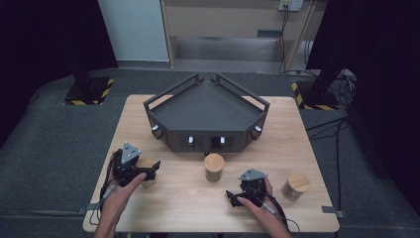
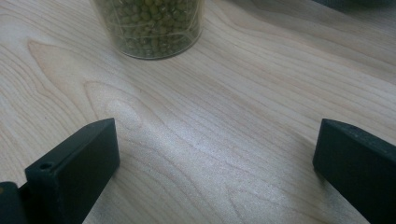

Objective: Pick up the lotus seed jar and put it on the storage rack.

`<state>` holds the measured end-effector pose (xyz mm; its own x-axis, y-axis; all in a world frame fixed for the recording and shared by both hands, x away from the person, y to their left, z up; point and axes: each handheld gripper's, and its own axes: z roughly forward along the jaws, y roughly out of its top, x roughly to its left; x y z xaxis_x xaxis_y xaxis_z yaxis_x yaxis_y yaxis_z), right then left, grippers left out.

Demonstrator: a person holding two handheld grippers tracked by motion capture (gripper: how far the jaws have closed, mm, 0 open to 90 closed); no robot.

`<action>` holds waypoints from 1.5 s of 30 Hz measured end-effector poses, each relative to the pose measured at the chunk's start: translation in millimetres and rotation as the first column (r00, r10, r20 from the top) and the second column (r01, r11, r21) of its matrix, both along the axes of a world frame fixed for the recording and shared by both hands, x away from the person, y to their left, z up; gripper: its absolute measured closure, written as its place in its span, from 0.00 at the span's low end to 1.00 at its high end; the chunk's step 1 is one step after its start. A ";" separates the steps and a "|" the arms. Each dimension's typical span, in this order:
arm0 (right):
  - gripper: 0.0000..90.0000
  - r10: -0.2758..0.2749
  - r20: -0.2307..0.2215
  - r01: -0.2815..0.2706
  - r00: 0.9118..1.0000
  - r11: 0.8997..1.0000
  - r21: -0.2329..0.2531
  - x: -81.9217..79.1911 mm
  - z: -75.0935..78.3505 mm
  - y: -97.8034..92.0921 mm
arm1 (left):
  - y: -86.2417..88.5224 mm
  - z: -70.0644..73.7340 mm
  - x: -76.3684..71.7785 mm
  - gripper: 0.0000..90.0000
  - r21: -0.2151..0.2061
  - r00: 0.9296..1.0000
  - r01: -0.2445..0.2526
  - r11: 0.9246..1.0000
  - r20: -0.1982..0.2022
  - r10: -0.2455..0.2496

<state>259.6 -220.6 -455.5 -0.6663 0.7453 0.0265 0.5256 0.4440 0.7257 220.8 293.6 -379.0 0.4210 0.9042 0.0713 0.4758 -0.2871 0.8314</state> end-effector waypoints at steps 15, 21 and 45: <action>0.01 0.000 0.000 0.000 1.000 1.000 0.000 0.0 0.0 0.0 | 9.3 -26.6 -8.5 0.03 -0.016 1.000 -0.006 1.000 0.009 0.006; 0.01 0.000 0.000 0.000 1.000 1.000 0.000 0.0 0.0 0.0 | 10.9 -35.9 -10.6 0.03 -0.015 1.000 -0.001 1.000 0.017 0.001; 0.01 0.000 0.000 0.000 1.000 1.000 0.000 0.0 0.0 -0.1 | 11.2 -72.6 -18.0 0.22 -0.091 0.997 -0.038 0.995 0.056 0.044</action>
<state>259.5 -220.6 -455.5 -0.6663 0.7452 0.0270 0.5257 0.4438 0.7257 202.8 304.8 -451.6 0.3810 0.9245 0.0122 0.4362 -0.1914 0.8793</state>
